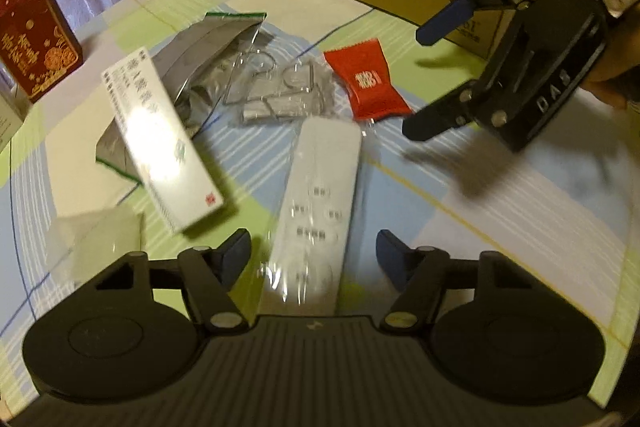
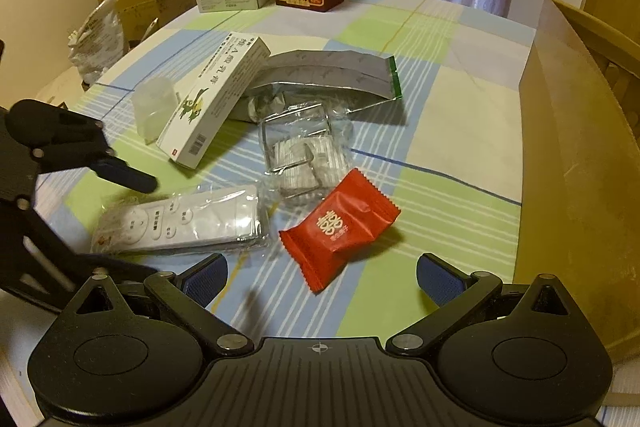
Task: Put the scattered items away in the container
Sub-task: 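Grasp the red candy packet with the right gripper while the left grasps the bagged white remote, then carry the red packet and bagged remote over the cardboard box, then open the left gripper to drop the remote while the right drops the red packet into the box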
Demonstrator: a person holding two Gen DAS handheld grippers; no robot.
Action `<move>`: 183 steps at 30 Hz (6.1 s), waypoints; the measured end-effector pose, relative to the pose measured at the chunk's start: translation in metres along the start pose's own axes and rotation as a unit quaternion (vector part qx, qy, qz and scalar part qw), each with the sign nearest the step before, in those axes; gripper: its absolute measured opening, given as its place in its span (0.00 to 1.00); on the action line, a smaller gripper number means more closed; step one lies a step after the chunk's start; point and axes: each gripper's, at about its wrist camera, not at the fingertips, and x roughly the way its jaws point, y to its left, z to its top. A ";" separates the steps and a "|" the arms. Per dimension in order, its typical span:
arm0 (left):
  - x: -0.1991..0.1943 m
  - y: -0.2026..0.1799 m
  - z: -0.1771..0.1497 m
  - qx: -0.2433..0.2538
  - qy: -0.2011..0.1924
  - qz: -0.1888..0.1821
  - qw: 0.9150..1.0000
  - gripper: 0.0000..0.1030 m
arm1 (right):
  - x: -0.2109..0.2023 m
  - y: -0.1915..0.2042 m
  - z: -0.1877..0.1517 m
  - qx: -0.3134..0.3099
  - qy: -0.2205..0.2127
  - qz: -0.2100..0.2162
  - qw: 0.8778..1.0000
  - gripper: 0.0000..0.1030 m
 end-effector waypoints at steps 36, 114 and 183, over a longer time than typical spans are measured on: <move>-0.018 -0.017 -0.019 -0.120 -0.008 0.065 0.991 0.47 | 0.004 0.003 -0.015 0.035 0.018 -0.048 0.998 0.44; -0.100 -0.135 0.179 0.000 -0.122 0.042 0.992 0.33 | -0.211 -0.105 -0.017 0.083 -0.154 -0.148 0.973 0.33; -0.020 -0.104 0.258 -0.088 -0.139 0.030 0.986 0.68 | -0.191 -0.184 -0.013 0.116 -0.129 -0.155 0.973 0.34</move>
